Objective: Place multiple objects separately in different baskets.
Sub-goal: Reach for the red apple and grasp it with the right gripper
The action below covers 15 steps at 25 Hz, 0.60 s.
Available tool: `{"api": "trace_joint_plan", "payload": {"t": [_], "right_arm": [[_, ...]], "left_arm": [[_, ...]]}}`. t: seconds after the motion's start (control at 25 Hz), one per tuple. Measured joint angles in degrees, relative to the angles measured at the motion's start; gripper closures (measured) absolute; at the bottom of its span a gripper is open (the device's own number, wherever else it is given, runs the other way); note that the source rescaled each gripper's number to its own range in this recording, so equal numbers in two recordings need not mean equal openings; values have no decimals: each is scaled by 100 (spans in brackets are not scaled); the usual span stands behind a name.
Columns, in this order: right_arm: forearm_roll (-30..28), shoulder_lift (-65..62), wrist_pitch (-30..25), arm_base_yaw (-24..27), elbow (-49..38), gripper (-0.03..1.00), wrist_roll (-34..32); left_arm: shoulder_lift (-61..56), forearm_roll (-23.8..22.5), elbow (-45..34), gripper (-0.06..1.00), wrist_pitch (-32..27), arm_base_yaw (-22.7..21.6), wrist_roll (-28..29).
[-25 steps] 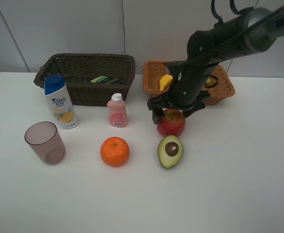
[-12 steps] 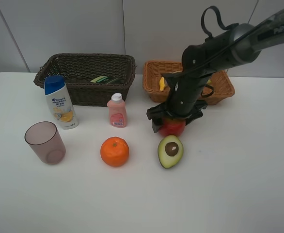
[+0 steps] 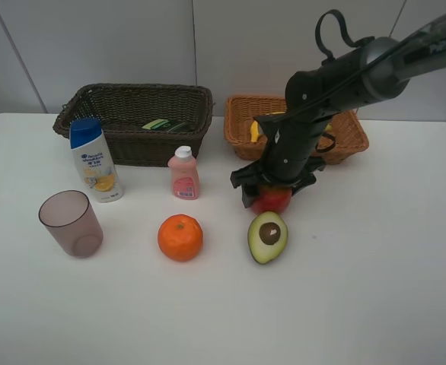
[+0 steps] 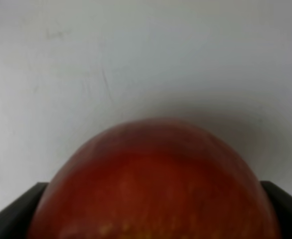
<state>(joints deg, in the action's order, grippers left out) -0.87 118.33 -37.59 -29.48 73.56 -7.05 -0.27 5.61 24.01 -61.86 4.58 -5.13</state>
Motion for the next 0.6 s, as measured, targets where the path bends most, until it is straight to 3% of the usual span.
{"api": "trace_joint_plan", "payload": {"t": [0.6], "right_arm": [[-32,-30,-212,0,0,25,236]], "left_arm": [[0,0,0,-5,0,0,0]]}}
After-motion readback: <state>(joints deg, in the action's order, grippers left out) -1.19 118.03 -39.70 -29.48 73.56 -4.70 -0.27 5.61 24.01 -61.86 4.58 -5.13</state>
